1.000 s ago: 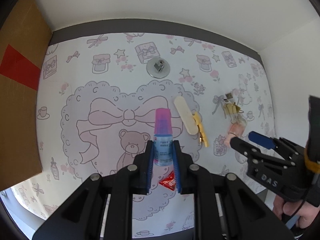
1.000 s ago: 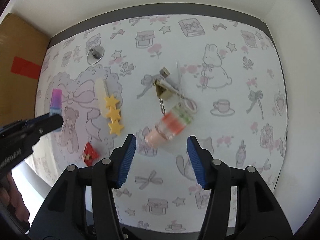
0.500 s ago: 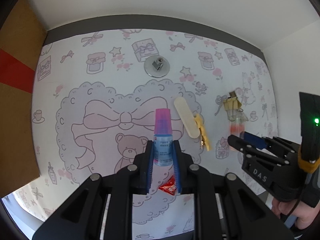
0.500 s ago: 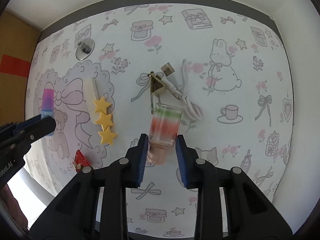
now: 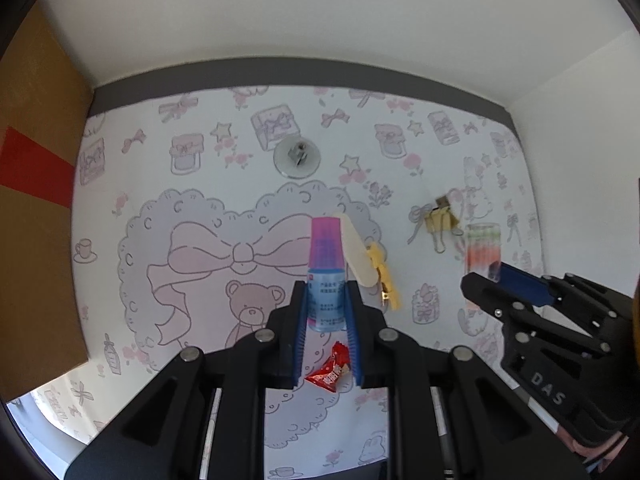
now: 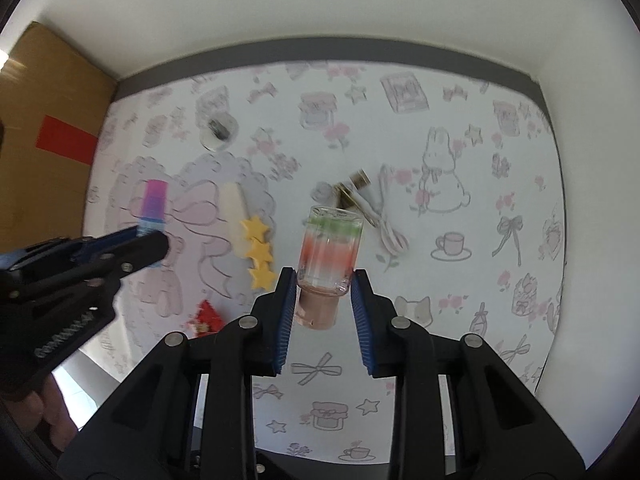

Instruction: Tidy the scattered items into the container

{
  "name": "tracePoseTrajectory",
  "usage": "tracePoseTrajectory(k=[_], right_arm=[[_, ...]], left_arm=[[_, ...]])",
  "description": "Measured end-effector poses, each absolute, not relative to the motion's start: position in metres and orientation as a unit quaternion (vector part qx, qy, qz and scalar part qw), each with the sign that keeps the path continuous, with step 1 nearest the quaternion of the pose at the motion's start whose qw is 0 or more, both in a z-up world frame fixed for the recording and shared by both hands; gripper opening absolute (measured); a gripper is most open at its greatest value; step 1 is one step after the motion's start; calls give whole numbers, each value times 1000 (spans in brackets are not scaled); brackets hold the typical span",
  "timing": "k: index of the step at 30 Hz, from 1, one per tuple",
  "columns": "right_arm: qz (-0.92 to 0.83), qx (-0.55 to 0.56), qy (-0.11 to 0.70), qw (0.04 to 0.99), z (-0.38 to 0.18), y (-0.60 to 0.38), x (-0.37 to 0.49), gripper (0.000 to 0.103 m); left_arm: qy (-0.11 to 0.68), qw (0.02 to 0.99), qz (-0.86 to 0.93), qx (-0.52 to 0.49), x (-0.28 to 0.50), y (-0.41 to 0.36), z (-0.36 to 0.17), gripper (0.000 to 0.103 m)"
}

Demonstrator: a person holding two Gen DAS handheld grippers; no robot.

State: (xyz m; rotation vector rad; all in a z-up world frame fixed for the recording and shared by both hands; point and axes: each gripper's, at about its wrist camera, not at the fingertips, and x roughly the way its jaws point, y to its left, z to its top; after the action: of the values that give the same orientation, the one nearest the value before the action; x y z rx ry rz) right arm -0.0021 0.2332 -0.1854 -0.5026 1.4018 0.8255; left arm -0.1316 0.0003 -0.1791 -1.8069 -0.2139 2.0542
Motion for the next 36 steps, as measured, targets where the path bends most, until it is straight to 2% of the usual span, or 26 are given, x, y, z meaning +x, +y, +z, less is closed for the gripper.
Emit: tracePoseTrajectory(k=[20, 36], right_arm=[[448, -207, 517, 700, -62, 272, -22, 29], [539, -220, 431, 689, 27, 346, -60, 29]], left_arm=[[-97, 179, 804, -559, -142, -43, -85, 18], [-135, 110, 855, -488, -151, -134, -13, 18]])
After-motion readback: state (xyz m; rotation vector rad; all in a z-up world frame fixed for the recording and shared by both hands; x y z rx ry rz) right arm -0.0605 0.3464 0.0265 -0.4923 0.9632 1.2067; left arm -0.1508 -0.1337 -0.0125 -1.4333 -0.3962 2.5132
